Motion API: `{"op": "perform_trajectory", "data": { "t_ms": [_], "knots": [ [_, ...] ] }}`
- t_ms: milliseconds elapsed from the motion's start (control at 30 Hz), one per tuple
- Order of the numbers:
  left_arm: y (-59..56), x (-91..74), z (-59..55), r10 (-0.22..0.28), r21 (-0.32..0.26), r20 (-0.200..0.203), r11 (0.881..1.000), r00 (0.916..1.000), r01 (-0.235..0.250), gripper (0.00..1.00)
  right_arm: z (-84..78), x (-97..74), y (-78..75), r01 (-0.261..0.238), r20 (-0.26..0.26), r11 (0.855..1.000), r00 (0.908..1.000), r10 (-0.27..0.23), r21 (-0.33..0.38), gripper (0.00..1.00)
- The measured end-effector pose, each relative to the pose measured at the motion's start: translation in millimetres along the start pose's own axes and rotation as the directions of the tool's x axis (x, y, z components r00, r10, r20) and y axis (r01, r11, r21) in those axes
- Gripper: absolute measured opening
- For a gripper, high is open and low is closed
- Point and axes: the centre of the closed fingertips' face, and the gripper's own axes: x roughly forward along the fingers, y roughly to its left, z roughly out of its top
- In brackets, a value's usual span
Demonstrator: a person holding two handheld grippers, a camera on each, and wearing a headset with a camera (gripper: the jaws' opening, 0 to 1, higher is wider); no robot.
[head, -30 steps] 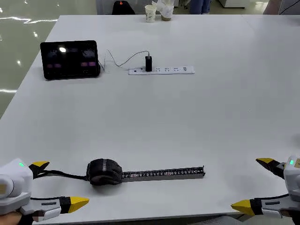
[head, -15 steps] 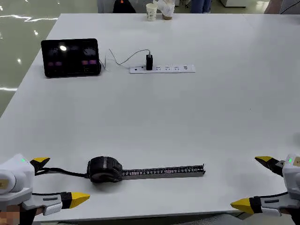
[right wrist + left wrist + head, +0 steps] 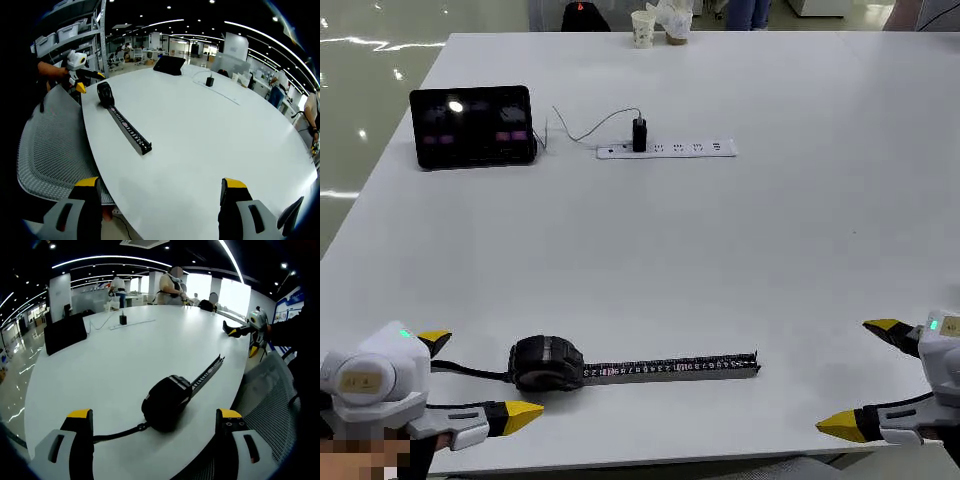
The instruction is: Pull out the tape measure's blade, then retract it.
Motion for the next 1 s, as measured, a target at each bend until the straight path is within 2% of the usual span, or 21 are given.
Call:
{"op": "perform_trajectory", "data": {
  "t_ms": [100,133,167,233,267,333,367,467,567,767,933,1000],
  "knots": [
    [-6.1,4.3,1.6,0.006,-0.011,-0.006,1.0,1.0,-0.006,0.99,2.7,1.2,-0.8,-0.01,-0.004,1.0,0.9999,0.01,-0.02,0.99],
    [-6.6,6.4,1.4,0.022,-0.008,-0.008,1.0,0.9997,-0.022,0.99,4.1,1.2,-1.3,-0.012,-0.009,0.999,0.9999,0.012,-0.036,0.99],
    [0.5,6.8,-1.6,0.073,-0.012,-0.025,0.997,0.997,-0.073,0.99,5.7,1.2,-1.6,-0.015,-0.011,0.999,0.9998,0.015,-0.047,0.99],
    [-2.6,8.9,-1.2,0.076,-0.012,-0.029,0.997,0.9967,-0.076,0.99,7.4,1.2,-2.5,-0.019,-0.016,0.998,0.9997,0.018,-0.061,0.99],
    [-0.7,9.4,-0.7,0.096,-0.01,-0.027,0.995,0.995,-0.096,0.99,6.4,1.1,-3.5,-0.022,-0.031,0.997,0.9993,0.02,-0.073,0.99],
    [1.7,9.6,-4.1,0.112,0.013,-0.05,0.994,0.9924,-0.112,0.99,6.7,1.8,-3.7,-0.034,-0.043,0.995,0.9986,0.03,-0.095,0.99],
    [2.7,9.2,-4.0,0.115,0.005,-0.052,0.993,0.9921,-0.114,0.99,6.0,2.2,-3.3,-0.043,-0.052,0.994,0.9979,0.037,-0.104,0.99],
    [5.5,8.2,0.6,0.124,-0.036,-0.042,0.991,0.9914,-0.126,0.99,2.4,4.3,-1.8,-0.066,-0.084,0.989,0.9949,0.056,-0.13,0.99],
    [6.1,10.0,5.0,0.134,-0.044,-0.023,0.99,0.9907,-0.135,0.99,-0.4,7.8,-4.1,-0.082,-0.102,0.986,0.9925,0.067,-0.148,0.99],
    [-6.8,22.5,11.3,0.13,-0.052,-0.008,0.99,0.9914,-0.131,0.99,4.1,12.9,-2.2,-0.111,-0.121,0.978,0.9886,0.09,-0.178,0.99],
    [-16.7,33.3,7.4,0.134,-0.033,-0.02,0.99,0.9908,-0.134,0.99,10.1,12.2,1.9,-0.142,-0.138,0.967,0.9838,0.114,-0.211,0.99],
    [-17.8,35.1,9.8,0.136,-0.047,-0.014,0.989,0.9906,-0.137,0.99,12.1,12.7,2.6,-0.146,-0.142,0.963,0.983,0.116,-0.224,0.99]
  ]
}}
